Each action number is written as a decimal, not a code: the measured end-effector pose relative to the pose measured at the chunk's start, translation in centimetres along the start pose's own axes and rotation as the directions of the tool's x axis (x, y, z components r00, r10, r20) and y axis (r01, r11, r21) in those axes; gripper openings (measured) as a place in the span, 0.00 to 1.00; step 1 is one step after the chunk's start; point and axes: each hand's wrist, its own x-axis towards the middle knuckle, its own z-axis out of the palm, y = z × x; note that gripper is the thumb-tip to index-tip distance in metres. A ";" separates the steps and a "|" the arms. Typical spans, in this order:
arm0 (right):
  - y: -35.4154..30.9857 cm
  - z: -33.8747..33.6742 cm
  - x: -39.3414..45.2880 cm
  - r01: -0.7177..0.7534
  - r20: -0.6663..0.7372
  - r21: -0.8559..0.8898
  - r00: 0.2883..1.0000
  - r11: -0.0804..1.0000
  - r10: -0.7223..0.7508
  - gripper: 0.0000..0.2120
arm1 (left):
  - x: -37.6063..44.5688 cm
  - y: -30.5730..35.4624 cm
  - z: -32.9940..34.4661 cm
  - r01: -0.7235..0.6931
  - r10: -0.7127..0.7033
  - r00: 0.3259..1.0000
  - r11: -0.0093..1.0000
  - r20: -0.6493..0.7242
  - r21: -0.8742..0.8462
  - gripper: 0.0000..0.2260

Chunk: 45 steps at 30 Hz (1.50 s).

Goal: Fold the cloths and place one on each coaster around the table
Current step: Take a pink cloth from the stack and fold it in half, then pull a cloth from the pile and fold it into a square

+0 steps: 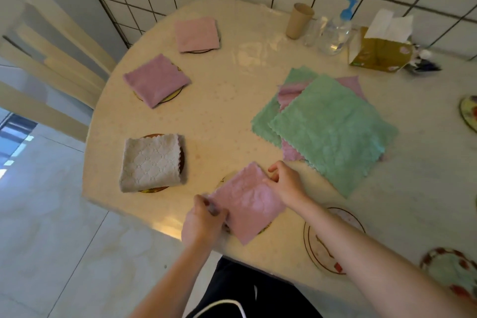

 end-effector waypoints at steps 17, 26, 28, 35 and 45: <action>14.1 -13.0 -0.1 0.279 0.060 -0.563 0.952 0.777 -0.299 0.18 | -1.2 13.9 9.9 -0.694 0.696 0.704 0.633 0.139 0.344 0.16; 17.1 -14.4 1.3 0.466 0.120 -0.490 0.873 0.737 -0.473 0.02 | -3.0 18.5 16.7 -0.709 0.643 0.689 0.504 0.333 0.493 0.23; 17.1 -15.0 1.6 0.481 0.114 -0.405 0.870 0.777 -0.479 0.03 | -2.8 18.8 16.6 -0.703 0.640 0.695 0.507 0.328 0.500 0.22; 17.5 -13.7 -0.1 0.500 0.228 -0.522 0.863 0.691 -0.451 0.16 | -1.8 19.7 16.0 -0.757 0.701 0.623 0.429 0.346 0.492 0.17; 14.2 -16.9 -0.1 0.304 -0.075 -0.284 0.938 0.909 -0.337 0.05 | -0.9 20.9 15.5 -0.760 0.701 0.611 0.389 0.368 0.521 0.19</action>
